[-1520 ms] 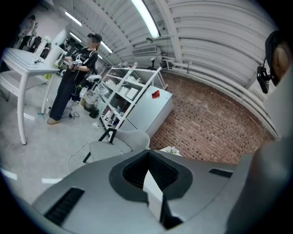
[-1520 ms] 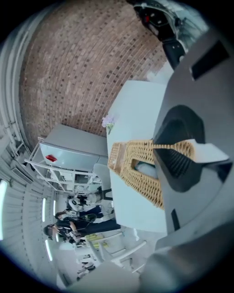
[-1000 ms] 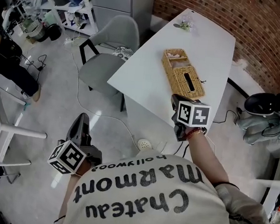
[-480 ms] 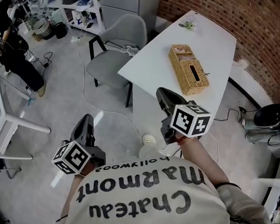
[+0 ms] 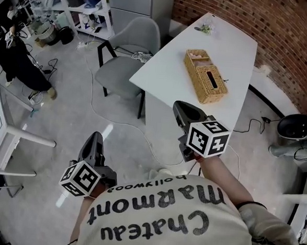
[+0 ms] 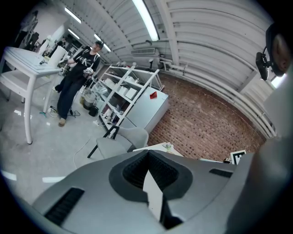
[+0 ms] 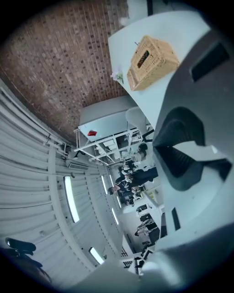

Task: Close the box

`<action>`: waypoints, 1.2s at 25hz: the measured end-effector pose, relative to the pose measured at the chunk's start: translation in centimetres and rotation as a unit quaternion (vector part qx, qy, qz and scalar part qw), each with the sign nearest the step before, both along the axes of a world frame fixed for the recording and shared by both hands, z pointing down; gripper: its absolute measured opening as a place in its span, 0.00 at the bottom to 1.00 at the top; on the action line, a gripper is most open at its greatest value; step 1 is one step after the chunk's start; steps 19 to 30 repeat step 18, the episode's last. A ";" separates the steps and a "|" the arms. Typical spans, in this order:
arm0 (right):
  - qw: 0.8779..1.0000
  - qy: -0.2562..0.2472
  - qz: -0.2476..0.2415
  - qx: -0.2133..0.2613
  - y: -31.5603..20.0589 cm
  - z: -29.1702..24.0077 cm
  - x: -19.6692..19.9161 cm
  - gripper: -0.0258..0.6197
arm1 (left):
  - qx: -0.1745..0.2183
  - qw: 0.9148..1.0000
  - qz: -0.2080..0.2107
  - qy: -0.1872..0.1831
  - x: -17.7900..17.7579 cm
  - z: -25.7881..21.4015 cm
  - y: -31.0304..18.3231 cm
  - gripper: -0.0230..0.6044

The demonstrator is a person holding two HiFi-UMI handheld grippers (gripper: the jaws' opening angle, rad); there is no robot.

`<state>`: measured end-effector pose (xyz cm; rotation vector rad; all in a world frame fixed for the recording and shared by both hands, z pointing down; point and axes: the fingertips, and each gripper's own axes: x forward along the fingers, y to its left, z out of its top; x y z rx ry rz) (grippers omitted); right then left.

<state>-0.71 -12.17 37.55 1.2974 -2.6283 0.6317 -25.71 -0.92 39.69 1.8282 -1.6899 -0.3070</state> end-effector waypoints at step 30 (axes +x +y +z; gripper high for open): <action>0.999 0.011 0.029 -0.025 -3.7 1.3 5.3 0.04 | -0.010 1.000 -0.007 -0.002 1.8 0.2 -2.8 0.04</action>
